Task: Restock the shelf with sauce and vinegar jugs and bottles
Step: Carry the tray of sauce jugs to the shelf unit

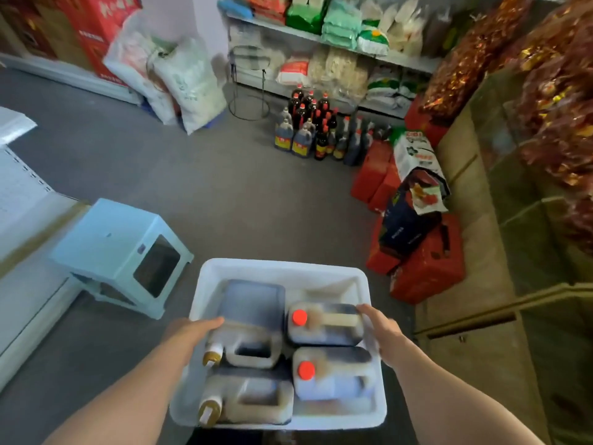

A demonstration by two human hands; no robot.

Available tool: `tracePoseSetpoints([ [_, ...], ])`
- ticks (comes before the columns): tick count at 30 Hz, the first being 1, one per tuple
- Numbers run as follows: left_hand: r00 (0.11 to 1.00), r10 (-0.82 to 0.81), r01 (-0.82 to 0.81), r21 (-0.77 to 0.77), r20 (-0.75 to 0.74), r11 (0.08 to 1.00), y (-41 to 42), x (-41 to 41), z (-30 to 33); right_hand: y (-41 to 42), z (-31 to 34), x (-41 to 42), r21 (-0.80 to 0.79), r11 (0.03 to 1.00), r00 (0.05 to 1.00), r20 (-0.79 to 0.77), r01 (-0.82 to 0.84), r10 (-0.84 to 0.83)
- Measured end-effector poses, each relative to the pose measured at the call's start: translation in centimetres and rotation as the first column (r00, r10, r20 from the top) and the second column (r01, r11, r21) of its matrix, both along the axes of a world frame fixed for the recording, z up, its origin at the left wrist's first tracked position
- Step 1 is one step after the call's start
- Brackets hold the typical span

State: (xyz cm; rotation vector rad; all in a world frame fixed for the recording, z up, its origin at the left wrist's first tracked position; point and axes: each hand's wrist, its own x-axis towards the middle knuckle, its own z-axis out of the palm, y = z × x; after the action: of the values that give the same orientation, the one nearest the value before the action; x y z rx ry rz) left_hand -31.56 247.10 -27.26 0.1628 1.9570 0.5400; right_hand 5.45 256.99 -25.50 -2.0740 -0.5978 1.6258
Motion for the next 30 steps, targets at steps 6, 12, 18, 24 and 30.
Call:
tracePoseSetpoints([
  [6, 0.99, -0.07, 0.066, 0.04, 0.122, 0.997, 17.6, -3.9, -1.4, 15.5, -1.2, -2.8, 0.022, 0.995, 0.993, 0.068, -0.097, 0.095],
  [12, 0.994, -0.043, 0.037, 0.068, 0.099, 0.997, 33.9, -9.3, -0.5, 31.4, 1.3, -8.7, -0.006, 0.999, 0.996, 0.067, -0.051, 0.051],
  [18, 0.999, -0.031, 0.029, 0.099, 0.02, 0.995, 49.4, -16.6, -1.1, 47.9, 0.4, -15.3, -0.033, 0.993, 0.992, 0.046, -0.115, 0.117],
  [24, 0.995, 0.053, -0.046, 0.091, -0.084, 0.995, 63.7, -23.4, -1.6, 64.4, -1.5, -21.9, 0.043, 0.963, 0.962, -0.057, -0.266, 0.268],
  [30, 0.986, 0.153, -0.147, 0.083, -0.07, 0.986, 77.2, -31.0, -1.0, 81.1, 0.0, -30.9, 0.001, 0.962, 0.962, -0.025, -0.273, 0.273],
])
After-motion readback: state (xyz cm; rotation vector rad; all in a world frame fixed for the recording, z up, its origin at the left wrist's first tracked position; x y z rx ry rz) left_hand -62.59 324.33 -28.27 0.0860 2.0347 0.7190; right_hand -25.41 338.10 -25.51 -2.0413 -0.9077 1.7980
